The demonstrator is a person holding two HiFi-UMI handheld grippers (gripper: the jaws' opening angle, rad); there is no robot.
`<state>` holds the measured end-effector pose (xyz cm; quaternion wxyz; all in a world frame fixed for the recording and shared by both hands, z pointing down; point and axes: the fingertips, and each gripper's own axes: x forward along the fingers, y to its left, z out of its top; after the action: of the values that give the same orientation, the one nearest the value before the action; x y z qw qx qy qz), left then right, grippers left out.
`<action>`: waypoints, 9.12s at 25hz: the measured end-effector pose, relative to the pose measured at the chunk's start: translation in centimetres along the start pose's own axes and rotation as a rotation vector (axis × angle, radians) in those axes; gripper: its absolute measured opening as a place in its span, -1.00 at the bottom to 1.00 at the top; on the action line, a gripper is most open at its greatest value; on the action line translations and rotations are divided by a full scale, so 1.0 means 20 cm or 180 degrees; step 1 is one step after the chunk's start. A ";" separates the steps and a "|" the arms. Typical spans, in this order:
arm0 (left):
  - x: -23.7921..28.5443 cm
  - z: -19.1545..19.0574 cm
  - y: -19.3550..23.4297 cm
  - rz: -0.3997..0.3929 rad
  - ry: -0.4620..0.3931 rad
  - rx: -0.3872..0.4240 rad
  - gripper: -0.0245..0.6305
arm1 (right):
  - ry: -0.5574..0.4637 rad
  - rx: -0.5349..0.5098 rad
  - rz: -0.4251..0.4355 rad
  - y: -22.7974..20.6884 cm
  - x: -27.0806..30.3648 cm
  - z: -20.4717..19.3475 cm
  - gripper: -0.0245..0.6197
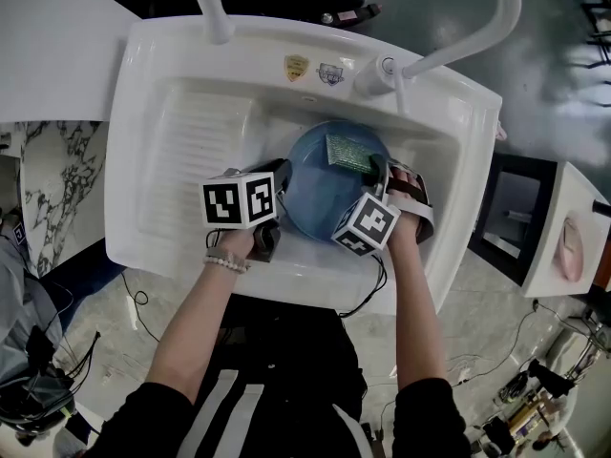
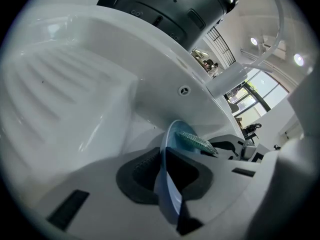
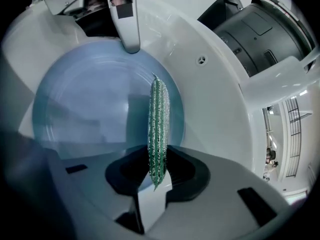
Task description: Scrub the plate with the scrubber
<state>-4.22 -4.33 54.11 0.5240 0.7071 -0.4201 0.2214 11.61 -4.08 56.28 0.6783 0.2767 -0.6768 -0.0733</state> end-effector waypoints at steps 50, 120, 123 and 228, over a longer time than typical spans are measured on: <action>0.00 0.01 0.00 0.0013 -0.0031 0.0100 -0.83 | -0.0519 -0.0475 0.0041 0.05 -0.04 0.14 -0.64; 0.00 0.01 -0.01 -0.0063 -0.0079 0.0134 -0.83 | 0.0169 0.0171 0.1426 0.51 -0.34 -0.09 -0.64; 0.00 0.01 -0.01 -0.0057 -0.0082 0.0156 -0.83 | 0.0071 0.0088 0.1680 0.57 -0.39 -0.03 -0.64; -1.28 0.54 -0.85 -0.0480 -0.2012 0.2225 -0.93 | -0.2861 0.2963 -0.0323 -0.47 -1.55 0.47 -0.64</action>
<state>-5.56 -3.45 21.62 0.1160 0.9022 -0.4068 0.0849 2.92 0.14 23.89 0.1338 0.5157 -0.8417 0.0871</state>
